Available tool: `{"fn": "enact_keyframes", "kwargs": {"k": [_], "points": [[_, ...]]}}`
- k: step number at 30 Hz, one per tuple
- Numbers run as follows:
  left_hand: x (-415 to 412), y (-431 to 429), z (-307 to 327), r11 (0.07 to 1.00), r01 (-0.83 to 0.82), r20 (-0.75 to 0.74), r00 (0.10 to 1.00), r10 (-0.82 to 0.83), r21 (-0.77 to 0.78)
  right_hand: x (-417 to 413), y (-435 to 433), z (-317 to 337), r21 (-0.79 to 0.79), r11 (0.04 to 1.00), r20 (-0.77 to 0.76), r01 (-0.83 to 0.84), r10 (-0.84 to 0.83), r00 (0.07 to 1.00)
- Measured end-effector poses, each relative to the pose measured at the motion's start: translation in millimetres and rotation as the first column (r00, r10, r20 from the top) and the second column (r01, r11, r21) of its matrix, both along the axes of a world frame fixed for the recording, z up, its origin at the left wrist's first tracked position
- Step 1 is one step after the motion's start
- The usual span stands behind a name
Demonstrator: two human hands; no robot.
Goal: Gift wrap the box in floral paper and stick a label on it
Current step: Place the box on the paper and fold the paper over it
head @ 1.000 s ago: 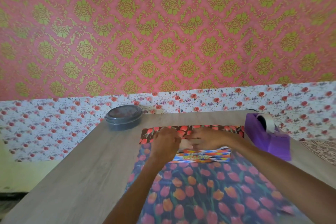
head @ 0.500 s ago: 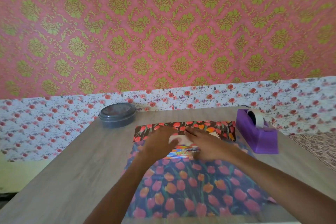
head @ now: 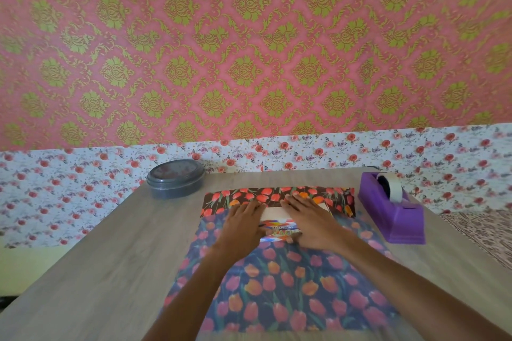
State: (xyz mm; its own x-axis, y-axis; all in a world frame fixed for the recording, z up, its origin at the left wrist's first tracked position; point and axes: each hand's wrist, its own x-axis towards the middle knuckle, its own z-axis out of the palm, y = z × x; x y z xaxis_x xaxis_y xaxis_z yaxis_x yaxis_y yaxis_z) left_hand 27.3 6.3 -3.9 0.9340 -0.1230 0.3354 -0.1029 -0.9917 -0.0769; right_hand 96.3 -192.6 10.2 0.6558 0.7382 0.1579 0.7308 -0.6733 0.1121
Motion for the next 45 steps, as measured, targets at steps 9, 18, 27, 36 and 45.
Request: {"fn": "enact_keyframes", "kwargs": {"k": [9, 18, 27, 36, 45], "points": [[-4, -1, -7, 0.996, -0.005, 0.055, 0.998, 0.010, -0.094, -2, 0, -2, 0.019, 1.000, 0.024, 0.012, -0.013, 1.000], [-18, -11, -16, 0.995, -0.093, 0.131, 0.987, 0.089, 0.021, -18, -5, -20, 0.101, 0.995, 0.167, 0.009, -0.026, 0.986], [-31, -16, -11, 0.979, -0.124, 0.130, 0.986, 0.104, 0.160, -25, -15, 13, 0.540, 0.841, -0.115, 0.021, 0.050, 0.992], [-37, -18, -12, 0.992, -0.109, 0.055, 0.993, 0.106, 0.061, 3, -9, 56, 0.020, 0.999, -0.131, 0.051, -0.048, 0.990], [-18, -10, -11, 0.994, -0.103, -0.024, 0.994, 0.104, 0.047, -7, -5, 34, -0.047, 0.999, -0.071, -0.021, 0.018, 0.997]]}}
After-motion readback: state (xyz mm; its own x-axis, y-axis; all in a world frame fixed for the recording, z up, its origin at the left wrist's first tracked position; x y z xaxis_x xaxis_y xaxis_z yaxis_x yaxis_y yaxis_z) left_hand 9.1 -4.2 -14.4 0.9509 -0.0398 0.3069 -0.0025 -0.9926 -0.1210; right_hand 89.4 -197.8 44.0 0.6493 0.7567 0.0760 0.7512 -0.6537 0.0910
